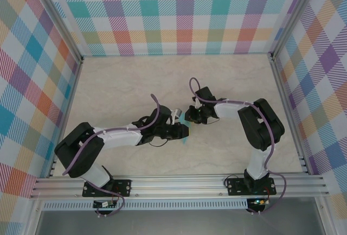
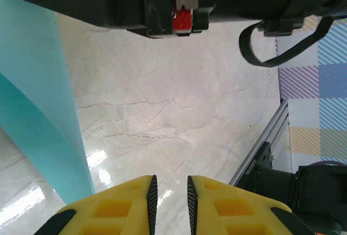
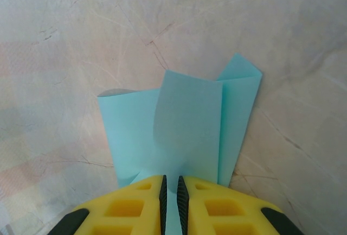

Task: Fold a paper plane with a square sheet of paper (fold left side to right side)
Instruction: Fold the wing for the fifth time at the center of the table.

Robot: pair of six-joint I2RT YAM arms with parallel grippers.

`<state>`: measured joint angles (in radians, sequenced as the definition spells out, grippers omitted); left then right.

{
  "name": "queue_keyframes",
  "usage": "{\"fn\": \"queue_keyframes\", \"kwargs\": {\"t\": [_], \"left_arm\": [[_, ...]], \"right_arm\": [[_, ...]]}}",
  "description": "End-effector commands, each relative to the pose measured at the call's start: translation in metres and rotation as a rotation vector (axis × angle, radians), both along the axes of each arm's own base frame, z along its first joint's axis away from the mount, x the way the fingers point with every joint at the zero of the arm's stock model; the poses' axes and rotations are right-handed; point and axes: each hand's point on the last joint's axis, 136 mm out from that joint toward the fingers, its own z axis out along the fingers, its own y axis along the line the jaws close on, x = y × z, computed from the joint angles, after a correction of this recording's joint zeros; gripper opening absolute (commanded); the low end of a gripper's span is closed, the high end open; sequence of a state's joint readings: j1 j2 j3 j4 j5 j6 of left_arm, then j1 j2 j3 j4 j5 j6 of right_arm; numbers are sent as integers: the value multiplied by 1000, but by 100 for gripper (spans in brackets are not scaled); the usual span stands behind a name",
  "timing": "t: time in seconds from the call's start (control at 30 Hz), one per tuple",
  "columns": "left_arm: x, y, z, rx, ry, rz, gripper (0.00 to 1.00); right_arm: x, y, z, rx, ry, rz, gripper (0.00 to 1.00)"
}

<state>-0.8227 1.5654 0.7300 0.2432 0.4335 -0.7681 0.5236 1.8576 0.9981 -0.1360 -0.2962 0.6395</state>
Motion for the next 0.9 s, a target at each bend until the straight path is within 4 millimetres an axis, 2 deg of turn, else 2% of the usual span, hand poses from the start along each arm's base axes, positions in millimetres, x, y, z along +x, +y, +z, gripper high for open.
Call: {"fn": "queue_keyframes", "kwargs": {"t": [0.0,0.17,0.5,0.87], "left_arm": [[7,-11,-3,-15,7,3,24],[8,-14,-14,-4,27,-2,23],[3,0,-45,79,70,25,23],[2,6,-61,121,91,44,22]], "right_arm": [[-27,-31,-36,-151,111,-30,18],[-26,-30,-35,-149,106,-27,18],[-26,-31,-35,-152,108,-27,18],[-26,-31,-35,-154,109,-24,18]]}}
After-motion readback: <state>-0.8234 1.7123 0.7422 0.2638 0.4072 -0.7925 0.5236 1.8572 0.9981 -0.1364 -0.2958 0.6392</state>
